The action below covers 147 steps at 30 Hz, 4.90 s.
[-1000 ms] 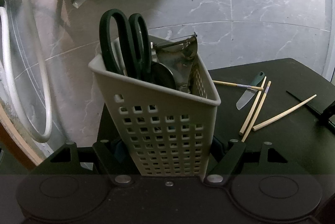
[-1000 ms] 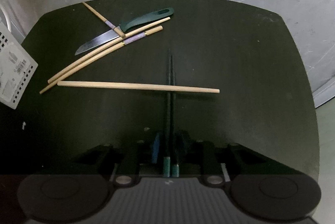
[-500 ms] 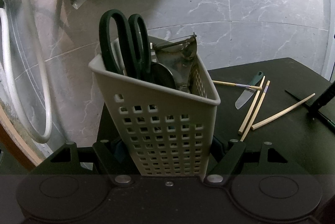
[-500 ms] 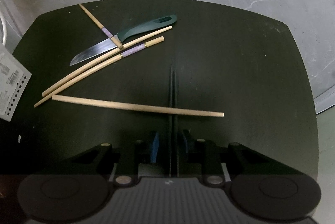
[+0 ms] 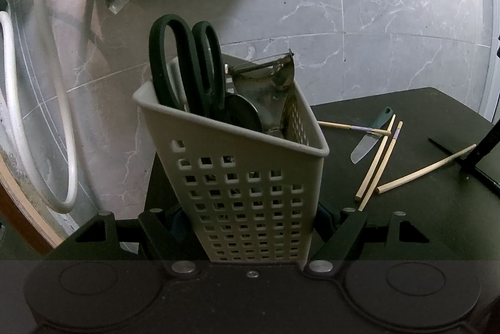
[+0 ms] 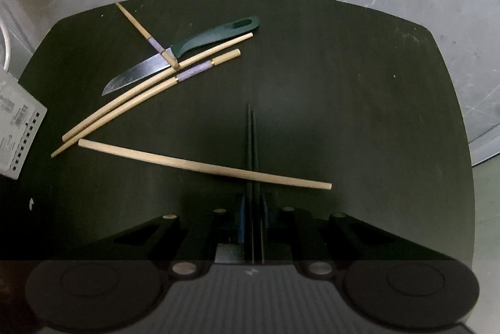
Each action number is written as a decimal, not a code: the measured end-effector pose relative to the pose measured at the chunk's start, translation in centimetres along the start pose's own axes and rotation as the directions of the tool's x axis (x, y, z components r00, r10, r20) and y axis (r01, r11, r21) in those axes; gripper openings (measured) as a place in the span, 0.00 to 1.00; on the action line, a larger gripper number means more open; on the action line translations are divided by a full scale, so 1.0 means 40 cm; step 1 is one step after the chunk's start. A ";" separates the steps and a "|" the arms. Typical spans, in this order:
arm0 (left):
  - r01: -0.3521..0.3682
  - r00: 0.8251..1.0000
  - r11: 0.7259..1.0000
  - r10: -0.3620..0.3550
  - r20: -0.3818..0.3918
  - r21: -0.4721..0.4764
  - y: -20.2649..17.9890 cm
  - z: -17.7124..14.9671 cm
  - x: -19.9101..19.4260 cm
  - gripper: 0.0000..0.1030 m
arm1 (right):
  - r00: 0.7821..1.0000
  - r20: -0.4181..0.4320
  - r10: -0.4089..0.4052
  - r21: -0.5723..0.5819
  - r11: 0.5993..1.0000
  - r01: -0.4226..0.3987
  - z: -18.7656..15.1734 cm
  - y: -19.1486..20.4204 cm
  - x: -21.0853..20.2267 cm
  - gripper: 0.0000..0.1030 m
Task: Organize utensils
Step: 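Grasp the dark green chopsticks with the right tool, then lift the dark green chopsticks over the basket and drop them in with the right tool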
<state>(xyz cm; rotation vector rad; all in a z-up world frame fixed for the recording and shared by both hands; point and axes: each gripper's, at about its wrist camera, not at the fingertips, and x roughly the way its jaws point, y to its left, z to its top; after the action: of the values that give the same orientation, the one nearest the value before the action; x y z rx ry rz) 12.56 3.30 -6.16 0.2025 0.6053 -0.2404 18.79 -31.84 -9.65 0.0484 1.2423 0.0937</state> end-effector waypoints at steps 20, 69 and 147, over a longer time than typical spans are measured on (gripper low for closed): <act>0.003 1.000 1.000 -0.003 0.003 0.002 -0.001 -0.001 0.000 0.76 | 0.999 -0.051 -0.017 -0.014 1.000 0.016 -0.022 0.005 -0.004 0.11; 0.000 1.000 1.000 0.000 0.002 -0.002 -0.002 0.000 0.003 0.76 | 0.897 -0.030 0.440 0.224 0.878 -0.423 0.068 0.032 0.017 0.11; 0.009 1.000 1.000 -0.009 0.008 0.004 0.000 -0.006 0.010 0.76 | 0.961 0.197 0.194 0.048 0.977 -0.208 0.077 0.148 -0.171 1.00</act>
<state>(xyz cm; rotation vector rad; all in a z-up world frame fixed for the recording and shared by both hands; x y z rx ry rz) 12.74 3.28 -6.56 0.2026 0.5977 -0.2511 19.26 -26.59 -1.69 0.2386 1.0449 0.2184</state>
